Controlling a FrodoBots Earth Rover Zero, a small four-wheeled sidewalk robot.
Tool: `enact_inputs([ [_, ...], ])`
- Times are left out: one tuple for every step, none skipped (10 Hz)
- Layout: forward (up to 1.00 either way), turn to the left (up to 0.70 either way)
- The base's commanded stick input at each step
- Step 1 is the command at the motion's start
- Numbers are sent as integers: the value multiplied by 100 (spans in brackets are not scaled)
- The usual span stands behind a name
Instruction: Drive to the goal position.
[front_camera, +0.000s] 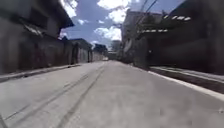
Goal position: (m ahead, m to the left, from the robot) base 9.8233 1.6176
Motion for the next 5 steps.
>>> enact_inputs([
  [100,-40],
  [100,-40],
  [100,-27],
  [100,-8],
  [100,0],
])
